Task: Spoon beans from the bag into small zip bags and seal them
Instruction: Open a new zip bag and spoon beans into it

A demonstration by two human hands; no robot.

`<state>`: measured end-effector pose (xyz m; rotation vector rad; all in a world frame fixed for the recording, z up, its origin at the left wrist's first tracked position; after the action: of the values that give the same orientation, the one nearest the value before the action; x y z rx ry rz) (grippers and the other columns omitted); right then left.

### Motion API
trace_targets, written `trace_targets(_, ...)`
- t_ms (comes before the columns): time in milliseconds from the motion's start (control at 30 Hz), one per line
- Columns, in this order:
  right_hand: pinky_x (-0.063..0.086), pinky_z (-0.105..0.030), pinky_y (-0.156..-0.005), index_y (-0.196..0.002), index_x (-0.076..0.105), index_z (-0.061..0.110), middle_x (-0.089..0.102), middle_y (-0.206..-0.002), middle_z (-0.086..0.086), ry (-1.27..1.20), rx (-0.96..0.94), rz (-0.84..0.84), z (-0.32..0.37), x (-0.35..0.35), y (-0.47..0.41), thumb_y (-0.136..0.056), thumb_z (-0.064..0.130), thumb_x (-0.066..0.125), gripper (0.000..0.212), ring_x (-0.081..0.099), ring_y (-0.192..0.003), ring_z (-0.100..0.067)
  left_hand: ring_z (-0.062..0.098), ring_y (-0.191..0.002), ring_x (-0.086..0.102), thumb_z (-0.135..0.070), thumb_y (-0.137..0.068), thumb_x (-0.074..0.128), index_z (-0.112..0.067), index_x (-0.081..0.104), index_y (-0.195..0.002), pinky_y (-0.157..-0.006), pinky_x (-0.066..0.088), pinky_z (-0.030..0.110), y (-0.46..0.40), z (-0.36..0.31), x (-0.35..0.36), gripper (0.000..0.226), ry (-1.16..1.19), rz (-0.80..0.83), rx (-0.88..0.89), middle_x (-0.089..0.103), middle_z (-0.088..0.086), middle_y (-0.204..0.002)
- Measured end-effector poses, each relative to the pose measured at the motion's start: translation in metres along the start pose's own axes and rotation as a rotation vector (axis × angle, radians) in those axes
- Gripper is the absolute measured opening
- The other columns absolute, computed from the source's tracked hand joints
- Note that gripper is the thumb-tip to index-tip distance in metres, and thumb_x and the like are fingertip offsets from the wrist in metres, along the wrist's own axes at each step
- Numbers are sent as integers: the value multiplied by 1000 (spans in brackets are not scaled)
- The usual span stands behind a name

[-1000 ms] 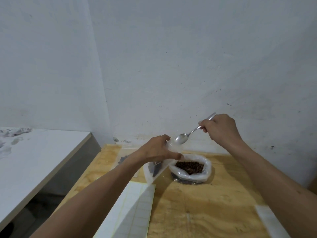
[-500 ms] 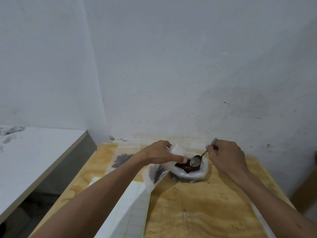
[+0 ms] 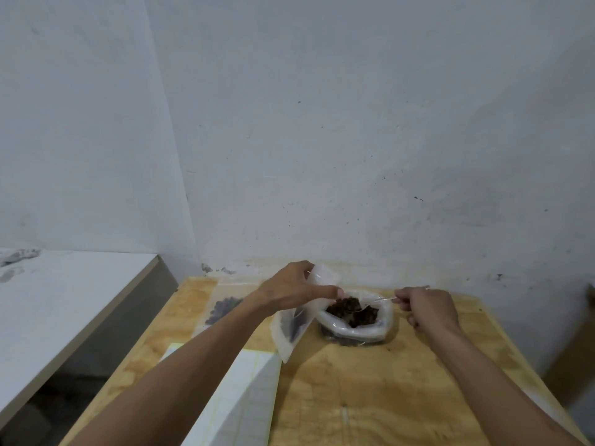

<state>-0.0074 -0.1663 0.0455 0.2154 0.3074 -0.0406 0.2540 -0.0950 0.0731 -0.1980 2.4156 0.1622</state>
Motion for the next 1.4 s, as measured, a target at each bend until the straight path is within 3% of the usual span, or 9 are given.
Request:
trace_targets(233, 31, -22, -38, -81, 76, 0, 64, -66, -3, -48, -70, 27, 37, -16, 3, -88, 18, 69, 21, 42, -43, -17, 32, -114, 60, -69, -71, 78, -9, 57, -126, -75, 45, 34, 5, 9, -31, 85, -119, -100, 81, 62, 16, -127)
trace_targets(333, 29, -20, -33, -80, 75, 1, 65, -68, -3, -101, -118, 52, 56, -7, 9, -88, 19, 70, 20, 42, -43, -16, 22, -93, 61, -66, -70, 80, -14, 57, -127, -66, 39, 25, 9, 16, -36, 80, -156, -96, 70, 66, 11, -119)
trace_targets(500, 37, -28, -47, -77, 77, 5, 70, -68, 1, -49, -211, 112, 77, 26, 27, -88, 21, 72, 20, 46, -45, -17, 13, -86, 56, -72, -63, 78, -17, 59, -124, -66, 40, 25, 15, 31, -42, 85, -152, -91, 11, 65, 1, -107)
trace_targets(700, 49, -33, -63, -76, 77, 14, 76, -81, -1, 39, -315, 167, 73, 56, 42, -91, 31, 72, 24, 57, -57, -18, 19, -108, 54, -65, -70, 80, -13, 50, -143, -82, 42, 28, 16, 47, -41, 95, -211, -91, -48, 59, 3, -135)
trace_targets(800, 48, -31, -60, -72, 76, 12, 71, -66, 2, 74, -368, 162, 75, 60, 46, -90, 33, 72, 28, 56, -56, -18, 23, -106, 58, -63, -70, 80, -10, 52, -139, -69, 39, 23, 14, 53, -38, 91, -207, -98, -61, 61, 9, -133)
trace_targets(900, 44, -29, -58, -72, 76, 11, 61, -52, 7, 113, -416, 132, 79, 55, 48, -92, 34, 71, 31, 54, -53, -17, 26, -123, 55, -66, -70, 79, -9, 44, -148, -85, 43, 27, 13, 56, -37, 103, -194, -112, -80, 54, 8, -144)
trace_targets(1133, 54, -40, -72, -70, 76, 16, 74, -75, 0, 159, -396, 22, 77, 20, 33, -91, 29, 68, 25, 65, -68, -24, 25, -116, 59, -81, -59, 72, -14, 52, -139, -87, 49, 33, 10, 49, -50, 107, -104, -197, -61, 61, 5, -134)
trace_targets(1267, 45, -36, -59, -67, 73, 0, 71, -69, -18, 275, -377, -58, 58, 3, 27, -85, 24, 67, 30, 65, -67, -39, 23, -116, 59, -71, -71, 76, -15, 51, -140, -94, 51, 38, 14, 36, -59, 93, 27, -283, -16, 61, 3, -133)
trace_targets(1400, 29, -29, -51, -50, 54, 2, 46, -47, -8, 386, -322, -28, 32, 5, 23, -82, 23, 69, 42, 40, -46, -22, 14, -84, 63, -58, -79, 78, -27, 60, -105, -70, 49, 29, 23, 13, -64, 45, 167, -326, 71, 67, -5, -95)
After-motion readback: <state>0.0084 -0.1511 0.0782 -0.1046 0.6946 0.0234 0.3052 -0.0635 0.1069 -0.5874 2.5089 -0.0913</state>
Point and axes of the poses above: each hand's wrist, its own y-axis away from the middle knuckle, its own x-axis out of the palm, z = x × y, the point moved 6 cm from there along -y, towards the middle knuckle
